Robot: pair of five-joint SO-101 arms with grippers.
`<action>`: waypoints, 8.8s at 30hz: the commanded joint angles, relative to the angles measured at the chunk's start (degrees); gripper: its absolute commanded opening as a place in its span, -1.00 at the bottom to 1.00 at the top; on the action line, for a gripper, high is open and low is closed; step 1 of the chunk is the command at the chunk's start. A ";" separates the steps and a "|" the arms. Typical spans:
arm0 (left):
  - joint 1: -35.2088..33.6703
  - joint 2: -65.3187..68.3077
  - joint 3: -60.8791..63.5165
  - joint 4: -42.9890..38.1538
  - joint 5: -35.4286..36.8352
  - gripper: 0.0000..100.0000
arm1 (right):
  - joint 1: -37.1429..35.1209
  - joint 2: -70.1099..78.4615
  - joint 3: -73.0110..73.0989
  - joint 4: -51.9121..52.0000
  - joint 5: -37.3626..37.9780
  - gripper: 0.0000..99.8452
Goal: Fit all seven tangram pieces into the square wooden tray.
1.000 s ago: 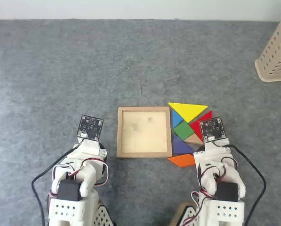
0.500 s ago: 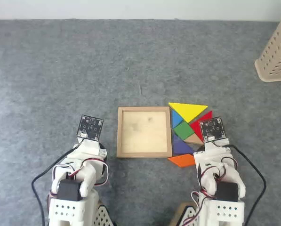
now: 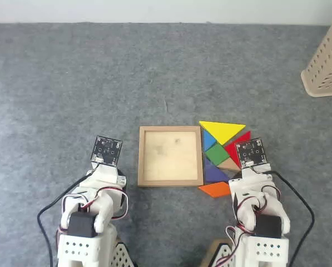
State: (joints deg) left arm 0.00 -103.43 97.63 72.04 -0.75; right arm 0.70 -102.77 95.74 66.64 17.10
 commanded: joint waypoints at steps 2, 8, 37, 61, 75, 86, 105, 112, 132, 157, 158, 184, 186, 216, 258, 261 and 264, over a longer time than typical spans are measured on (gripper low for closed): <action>-0.18 -1.23 -1.10 0.35 0.35 -0.98 | 0.40 -1.19 0.79 0.75 0.70 -0.98; -0.18 -1.23 -1.10 0.35 0.35 -0.98 | 0.40 -1.19 0.79 0.75 0.70 -0.98; -0.09 -1.23 -1.10 0.35 0.35 -0.98 | 7.87 -1.19 -1.05 -4.79 0.88 -0.98; -0.18 -1.23 -1.10 0.35 0.35 -0.98 | -13.23 82.77 -64.53 5.23 -9.14 -0.65; -0.18 -1.23 -1.10 0.35 0.35 -0.98 | -11.12 99.82 -64.79 -4.35 -15.12 -0.55; -0.18 -1.23 -1.10 0.35 0.35 -0.98 | -7.16 105.10 -66.37 -5.93 -15.47 -0.55; -0.18 -1.23 -1.10 0.35 0.35 -0.98 | -6.55 101.23 -78.33 2.86 -15.91 -0.55; -0.18 -1.23 -1.10 0.35 0.35 -0.98 | -8.22 113.63 -82.37 -0.57 -16.35 -0.43; -0.18 -1.23 -1.10 0.35 0.35 -0.98 | -2.59 120.66 -82.20 -0.75 -16.09 -0.43; -0.26 -1.23 -1.10 0.35 0.35 -0.98 | -2.68 119.60 -93.19 3.30 -33.93 -0.44; -0.26 -1.23 -1.10 0.35 0.35 -0.98 | -2.77 120.31 -93.54 3.30 -33.93 -0.44; -0.26 -1.23 -1.10 0.35 0.35 -0.98 | 2.07 129.80 -94.51 5.41 -33.41 -0.74; -0.26 -1.23 -1.10 0.35 0.35 -0.98 | 2.07 129.71 -94.51 5.49 -32.88 -0.80; -0.26 -1.23 -1.10 0.35 0.35 -0.98 | -35.65 109.05 -89.93 -3.65 -29.98 -0.99; -0.26 -1.23 -1.10 0.35 0.35 -0.98 | -27.47 110.64 -78.15 -10.95 -15.38 -0.99; -0.26 -1.23 -1.10 0.35 0.35 -0.98 | -29.23 111.08 -78.07 -9.01 -15.38 -0.99; -0.26 -1.23 -1.10 0.35 0.35 -0.98 | -32.13 110.64 -76.31 -8.84 -15.47 -0.99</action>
State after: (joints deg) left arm 0.09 -103.43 97.63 72.04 -0.75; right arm -28.75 11.16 18.90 57.05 0.66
